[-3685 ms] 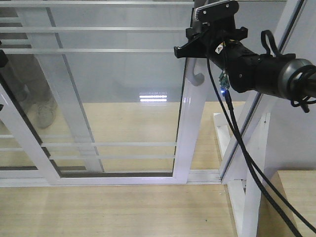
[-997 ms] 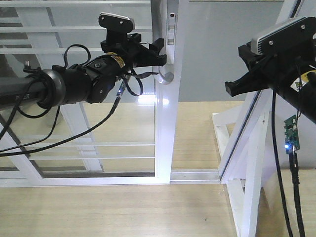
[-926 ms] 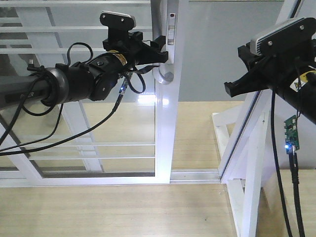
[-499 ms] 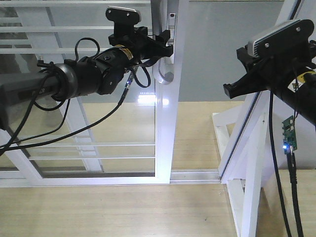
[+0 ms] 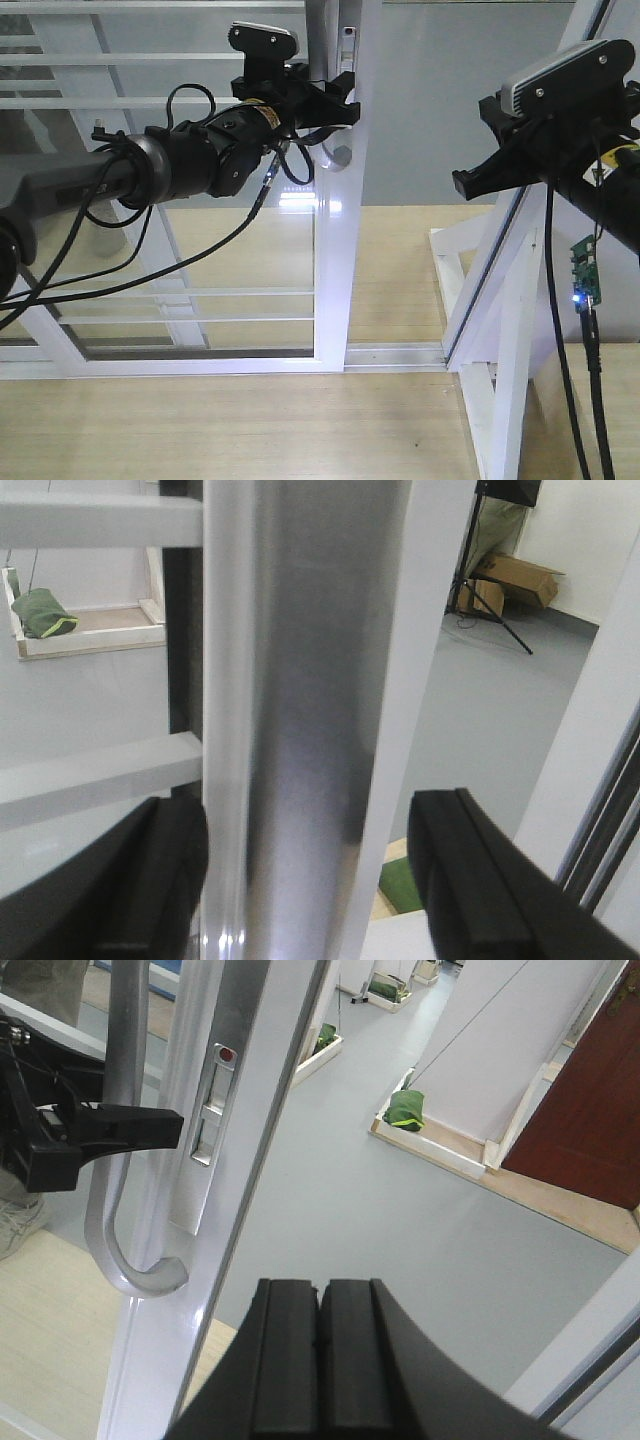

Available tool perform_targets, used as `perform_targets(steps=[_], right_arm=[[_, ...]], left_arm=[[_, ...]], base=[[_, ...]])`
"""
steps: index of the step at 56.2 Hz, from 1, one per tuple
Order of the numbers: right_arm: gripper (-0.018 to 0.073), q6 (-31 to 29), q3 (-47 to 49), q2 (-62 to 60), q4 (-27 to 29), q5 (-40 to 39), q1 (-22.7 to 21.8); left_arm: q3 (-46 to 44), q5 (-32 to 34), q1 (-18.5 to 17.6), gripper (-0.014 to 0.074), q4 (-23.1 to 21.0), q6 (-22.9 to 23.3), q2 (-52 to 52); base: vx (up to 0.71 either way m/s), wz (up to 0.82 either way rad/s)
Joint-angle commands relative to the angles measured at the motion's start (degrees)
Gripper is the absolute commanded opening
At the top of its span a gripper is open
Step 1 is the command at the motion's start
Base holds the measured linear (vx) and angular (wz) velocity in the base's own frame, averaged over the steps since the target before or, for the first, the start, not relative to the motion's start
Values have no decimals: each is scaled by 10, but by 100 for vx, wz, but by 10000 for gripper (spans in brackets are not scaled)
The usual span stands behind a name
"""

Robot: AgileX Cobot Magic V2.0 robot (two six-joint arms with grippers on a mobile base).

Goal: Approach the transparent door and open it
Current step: 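Close the left gripper on the vertical silver handle, then pull the handle with the left gripper, sliding the door away from the right gripper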

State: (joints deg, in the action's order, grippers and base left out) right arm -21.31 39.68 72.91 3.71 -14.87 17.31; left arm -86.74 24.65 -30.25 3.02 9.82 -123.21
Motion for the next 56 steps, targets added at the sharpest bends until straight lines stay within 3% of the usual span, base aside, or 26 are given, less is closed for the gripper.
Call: perform_targets(steps=[1, 18, 36, 42, 56], right_arm=[[-6, -6, 16, -11, -1, -52, -4], [-6, -6, 16, -11, -1, -49, -4], [-6, -6, 16, -11, -1, -47, -4], [-6, -6, 16, -11, -1, -47, -4], [-6, -6, 16, -11, -1, -47, -4]], left_arm=[[-27, 47, -3, 533, -4, 0, 35], [-72, -12, -4, 533, -4, 0, 26], [-72, -22, -4, 510, -25, 1, 26], [-72, -22, -4, 407, -25, 1, 26], [-72, -30, -3, -10, -23, -1, 26]], base=[[0, 0], [0, 0], [0, 0], [0, 0], [0, 0]])
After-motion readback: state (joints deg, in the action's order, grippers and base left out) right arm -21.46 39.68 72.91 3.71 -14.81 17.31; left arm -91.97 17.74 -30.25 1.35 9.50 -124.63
